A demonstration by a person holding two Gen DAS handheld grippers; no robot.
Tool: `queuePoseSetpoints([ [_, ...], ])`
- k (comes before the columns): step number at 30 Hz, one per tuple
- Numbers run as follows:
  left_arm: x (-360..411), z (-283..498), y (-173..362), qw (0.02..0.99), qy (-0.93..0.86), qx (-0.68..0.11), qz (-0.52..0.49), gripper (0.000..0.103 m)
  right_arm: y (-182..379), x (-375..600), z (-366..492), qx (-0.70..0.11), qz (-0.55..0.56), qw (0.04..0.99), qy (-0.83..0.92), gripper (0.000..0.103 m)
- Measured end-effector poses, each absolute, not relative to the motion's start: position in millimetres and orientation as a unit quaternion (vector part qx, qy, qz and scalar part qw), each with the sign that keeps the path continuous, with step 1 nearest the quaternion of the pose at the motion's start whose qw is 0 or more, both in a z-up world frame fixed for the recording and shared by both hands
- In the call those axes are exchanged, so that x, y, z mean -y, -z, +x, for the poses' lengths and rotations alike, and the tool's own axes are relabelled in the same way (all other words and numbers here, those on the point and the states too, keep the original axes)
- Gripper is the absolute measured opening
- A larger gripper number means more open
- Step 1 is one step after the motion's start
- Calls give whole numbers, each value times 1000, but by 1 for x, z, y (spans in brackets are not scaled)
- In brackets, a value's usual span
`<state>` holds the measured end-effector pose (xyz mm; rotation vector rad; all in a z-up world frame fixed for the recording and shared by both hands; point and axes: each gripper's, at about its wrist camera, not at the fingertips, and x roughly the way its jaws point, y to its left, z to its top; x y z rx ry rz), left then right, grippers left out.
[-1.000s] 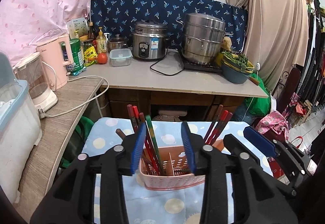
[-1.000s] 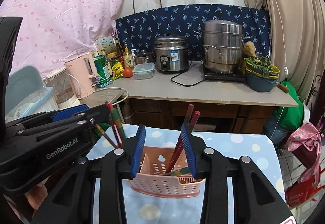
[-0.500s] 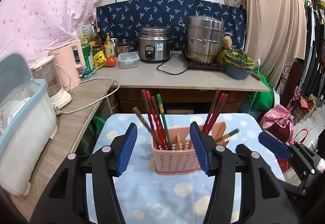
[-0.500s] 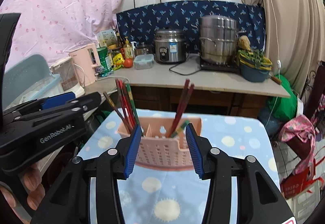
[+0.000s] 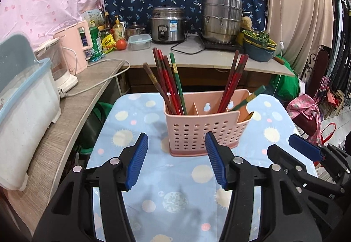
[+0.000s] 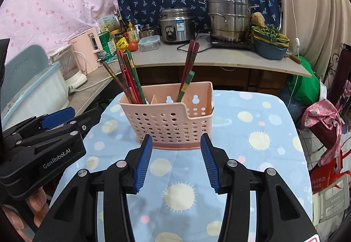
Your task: Organize utensils
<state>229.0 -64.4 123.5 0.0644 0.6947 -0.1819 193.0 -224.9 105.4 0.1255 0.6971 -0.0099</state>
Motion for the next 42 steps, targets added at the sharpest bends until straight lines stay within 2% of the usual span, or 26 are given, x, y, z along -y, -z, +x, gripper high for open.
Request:
queuePoseSetpoints([
  [7, 67, 227, -107, 931, 83, -354, 34, 52, -94, 224, 193, -349, 56, 935, 7, 45],
  [10, 68, 226, -103, 931, 76, -355, 39, 56, -90, 224, 193, -352, 55, 934, 9, 45],
  [15, 71, 225, -99, 931, 70, -354, 46, 58, -85, 226, 196, -360, 51, 931, 16, 45],
  [19, 72, 224, -96, 932, 63, -353, 47, 69, -82, 227, 196, -363, 55, 930, 20, 49],
  [26, 72, 224, -93, 932, 58, -355, 51, 70, -78, 229, 196, -364, 59, 929, 22, 54],
  [35, 68, 225, -87, 931, 44, -358, 52, 79, -76, 232, 196, -357, 59, 932, 31, 71],
  [38, 65, 227, -87, 931, 39, -360, 50, 81, -76, 235, 196, -358, 62, 931, 38, 84],
  [42, 61, 228, -85, 931, 32, -361, 46, 91, -74, 238, 197, -358, 63, 930, 46, 86],
])
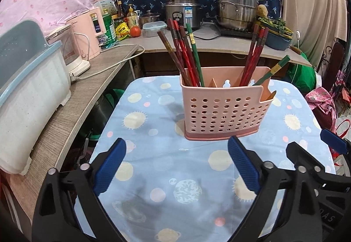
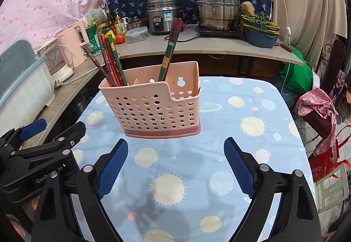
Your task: Organize utensils
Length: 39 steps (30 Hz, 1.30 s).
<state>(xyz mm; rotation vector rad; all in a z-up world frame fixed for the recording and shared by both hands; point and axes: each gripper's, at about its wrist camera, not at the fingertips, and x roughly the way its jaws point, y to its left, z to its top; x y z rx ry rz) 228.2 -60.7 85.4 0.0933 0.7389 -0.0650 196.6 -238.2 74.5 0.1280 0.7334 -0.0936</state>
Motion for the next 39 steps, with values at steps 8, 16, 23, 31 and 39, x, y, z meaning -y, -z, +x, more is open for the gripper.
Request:
queuePoseSetpoints([
  [8, 59, 230, -80, 929, 25, -365, 48, 94, -70, 241, 200, -360, 54, 930, 52, 97],
  [16, 58, 234, -76, 928, 22, -369, 50, 95, -69, 243, 202, -361, 46, 930, 58, 97],
  [23, 53, 237, -73, 927, 15, -372, 50, 95, -68, 244, 203, -363, 47, 929, 58, 97],
  [31, 54, 237, -72, 927, 16, -370, 57, 95, -68, 244, 204, -363, 46, 929, 58, 97],
  [39, 55, 237, -70, 926, 21, -373, 56, 95, -68, 244, 205, -364, 45, 929, 58, 97],
])
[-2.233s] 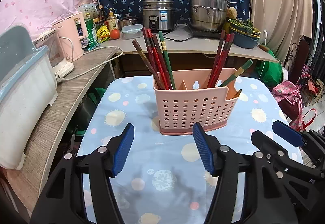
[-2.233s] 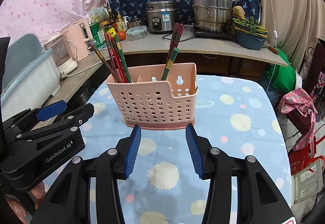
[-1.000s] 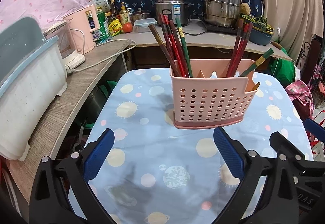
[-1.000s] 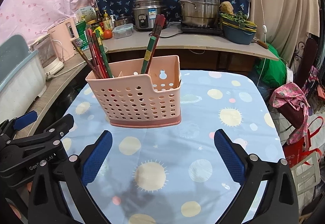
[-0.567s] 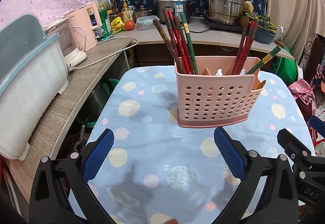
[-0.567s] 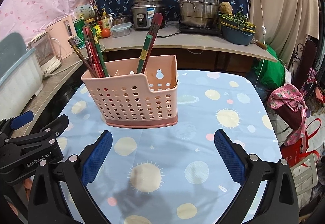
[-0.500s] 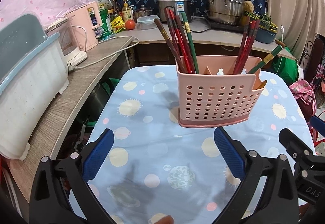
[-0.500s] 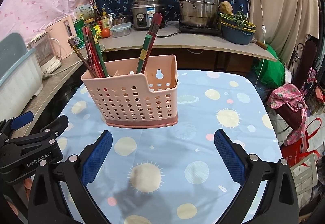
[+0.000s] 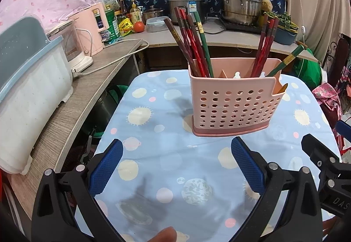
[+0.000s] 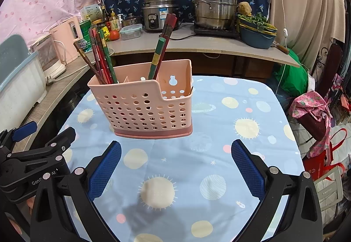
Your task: Organize utensils
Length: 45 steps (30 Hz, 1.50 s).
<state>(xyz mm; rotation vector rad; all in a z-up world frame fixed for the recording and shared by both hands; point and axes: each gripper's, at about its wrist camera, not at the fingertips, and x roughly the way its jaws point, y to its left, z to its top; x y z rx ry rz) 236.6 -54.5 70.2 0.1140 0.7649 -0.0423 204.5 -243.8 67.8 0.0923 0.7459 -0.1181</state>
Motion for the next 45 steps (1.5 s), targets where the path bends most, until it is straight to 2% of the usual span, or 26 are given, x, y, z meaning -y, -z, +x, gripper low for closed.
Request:
queuePoseSetpoints([
  [45, 57, 236, -67, 923, 16, -379, 62, 95, -65, 242, 204, -365, 46, 928, 58, 97],
])
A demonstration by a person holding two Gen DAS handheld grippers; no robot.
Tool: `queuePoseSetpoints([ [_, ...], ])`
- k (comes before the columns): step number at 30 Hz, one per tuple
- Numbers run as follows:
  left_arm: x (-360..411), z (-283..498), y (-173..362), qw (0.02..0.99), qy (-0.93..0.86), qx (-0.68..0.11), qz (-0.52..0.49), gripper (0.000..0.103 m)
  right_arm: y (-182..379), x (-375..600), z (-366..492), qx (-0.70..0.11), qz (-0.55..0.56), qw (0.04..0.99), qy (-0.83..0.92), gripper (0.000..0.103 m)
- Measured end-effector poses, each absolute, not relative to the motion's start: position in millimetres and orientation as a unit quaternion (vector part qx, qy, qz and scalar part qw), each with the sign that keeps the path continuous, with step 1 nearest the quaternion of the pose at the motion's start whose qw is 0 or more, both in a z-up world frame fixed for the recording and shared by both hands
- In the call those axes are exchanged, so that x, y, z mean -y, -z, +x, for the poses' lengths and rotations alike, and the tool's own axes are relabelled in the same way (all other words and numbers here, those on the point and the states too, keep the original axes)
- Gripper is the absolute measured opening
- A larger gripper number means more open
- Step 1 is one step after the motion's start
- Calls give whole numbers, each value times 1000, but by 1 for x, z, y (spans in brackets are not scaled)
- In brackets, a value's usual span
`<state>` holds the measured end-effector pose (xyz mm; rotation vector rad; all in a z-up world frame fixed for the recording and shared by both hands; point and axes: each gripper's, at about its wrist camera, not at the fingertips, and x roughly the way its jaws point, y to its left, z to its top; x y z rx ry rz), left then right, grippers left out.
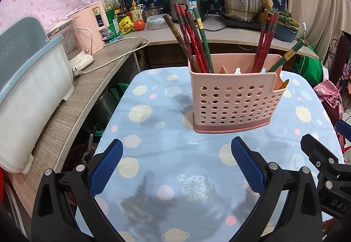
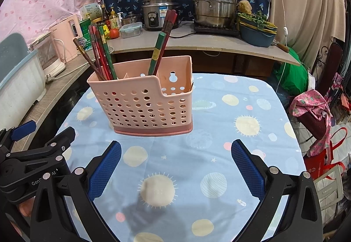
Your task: Organize utensils
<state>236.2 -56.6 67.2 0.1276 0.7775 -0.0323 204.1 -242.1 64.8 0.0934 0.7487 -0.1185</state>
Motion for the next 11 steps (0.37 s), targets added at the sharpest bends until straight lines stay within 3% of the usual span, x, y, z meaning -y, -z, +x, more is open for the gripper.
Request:
queuePoseSetpoints([
  [11, 57, 239, -65, 924, 14, -375, 69, 95, -58, 244, 202, -368, 45, 927, 58, 97],
])
